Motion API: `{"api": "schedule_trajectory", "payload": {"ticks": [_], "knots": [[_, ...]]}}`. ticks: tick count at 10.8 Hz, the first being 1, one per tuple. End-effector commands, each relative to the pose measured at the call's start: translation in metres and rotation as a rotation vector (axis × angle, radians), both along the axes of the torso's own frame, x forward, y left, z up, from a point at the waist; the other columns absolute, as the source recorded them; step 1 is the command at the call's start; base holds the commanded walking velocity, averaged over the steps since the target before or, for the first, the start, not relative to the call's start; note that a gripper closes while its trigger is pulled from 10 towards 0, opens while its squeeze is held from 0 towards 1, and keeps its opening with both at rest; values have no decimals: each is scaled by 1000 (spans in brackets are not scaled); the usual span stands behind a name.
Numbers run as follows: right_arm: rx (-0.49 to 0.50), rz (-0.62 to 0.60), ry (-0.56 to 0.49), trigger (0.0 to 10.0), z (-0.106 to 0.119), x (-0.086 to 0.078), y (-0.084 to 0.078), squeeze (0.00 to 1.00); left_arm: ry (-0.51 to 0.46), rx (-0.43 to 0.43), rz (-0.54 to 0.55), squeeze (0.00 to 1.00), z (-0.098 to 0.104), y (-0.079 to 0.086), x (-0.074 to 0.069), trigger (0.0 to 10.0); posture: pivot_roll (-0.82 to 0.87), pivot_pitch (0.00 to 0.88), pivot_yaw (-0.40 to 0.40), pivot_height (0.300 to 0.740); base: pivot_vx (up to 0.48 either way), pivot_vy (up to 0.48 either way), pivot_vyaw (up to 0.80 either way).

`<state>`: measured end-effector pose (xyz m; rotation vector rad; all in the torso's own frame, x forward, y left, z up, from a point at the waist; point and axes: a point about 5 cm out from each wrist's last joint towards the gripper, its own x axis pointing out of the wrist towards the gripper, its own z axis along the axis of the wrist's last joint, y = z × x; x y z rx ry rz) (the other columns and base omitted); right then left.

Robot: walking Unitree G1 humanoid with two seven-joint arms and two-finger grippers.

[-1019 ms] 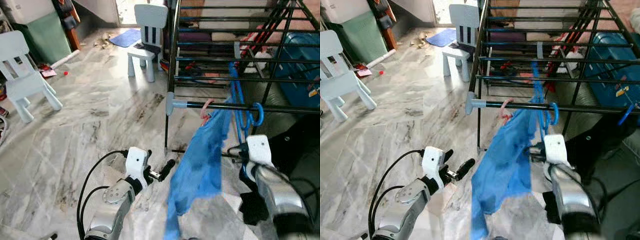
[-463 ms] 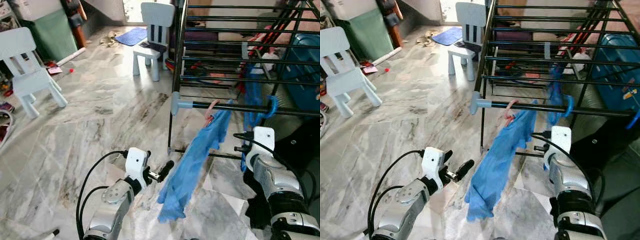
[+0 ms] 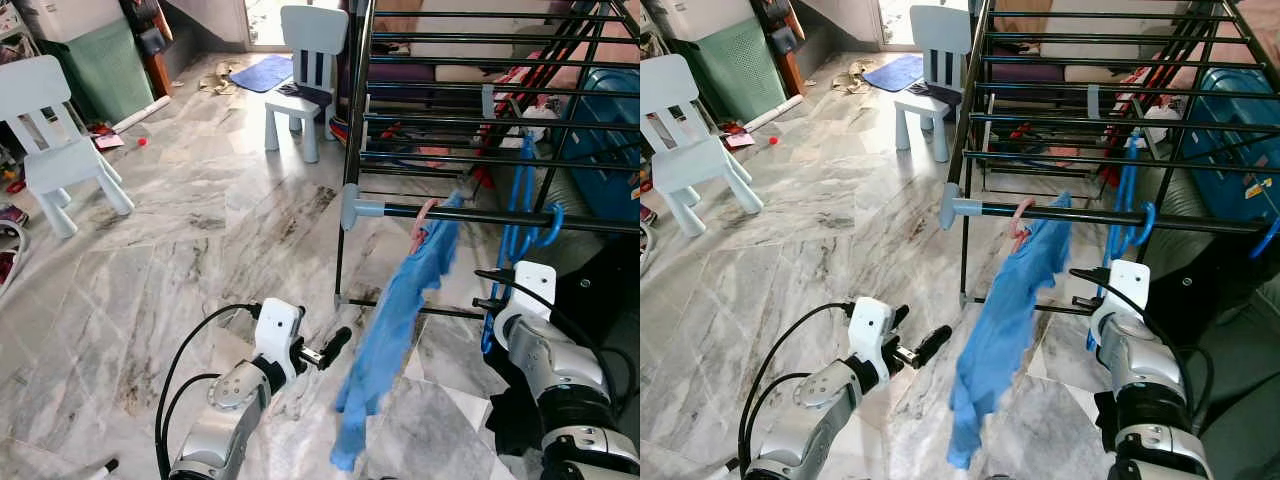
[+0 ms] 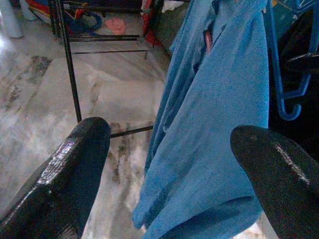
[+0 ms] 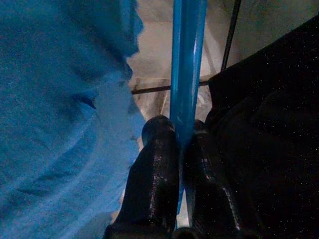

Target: Hang hanger

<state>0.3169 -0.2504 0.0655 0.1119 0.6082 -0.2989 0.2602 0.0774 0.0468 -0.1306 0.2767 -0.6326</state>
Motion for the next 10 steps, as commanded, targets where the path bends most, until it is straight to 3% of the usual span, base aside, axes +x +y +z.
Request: {"api": "schedule_trajectory", "payload": {"ticks": [1, 4, 5, 6, 7, 10], "knots": [[36, -18, 59, 10000, -12, -7, -2, 0, 17, 19, -4, 0, -3, 2, 0, 10000, -96, 65, 6, 740, 0, 0, 0], [60, -6, 67, 10000, -16, -8, 2, 0, 17, 34, 3, 0, -4, 4, -1, 10000, -88, 66, 8, 740, 0, 0, 0], [60, 1, 51, 10000, -14, -7, 3, 431, 19, 36, 6, 0, -4, 5, -1, 10000, -89, 66, 10, 740, 0, 0, 0], [64, 8, 44, 10000, -13, -7, 3, 1000, 21, 40, 2, 0, -4, 5, -1, 10000, -90, 67, 11, 740, 0, 0, 0], [47, 20, 39, 10000, -13, -8, 3, 1000, 20, 41, 3, 0, -4, 5, -1, 10000, -91, 68, 10, 740, 0, 0, 0], [-129, 90, -10, 10000, -12, -14, 5, 1000, -10, 79, 54, 0, -4, 9, 1, 10000, -91, 72, 11, 740, 0, 0, 0]]}}
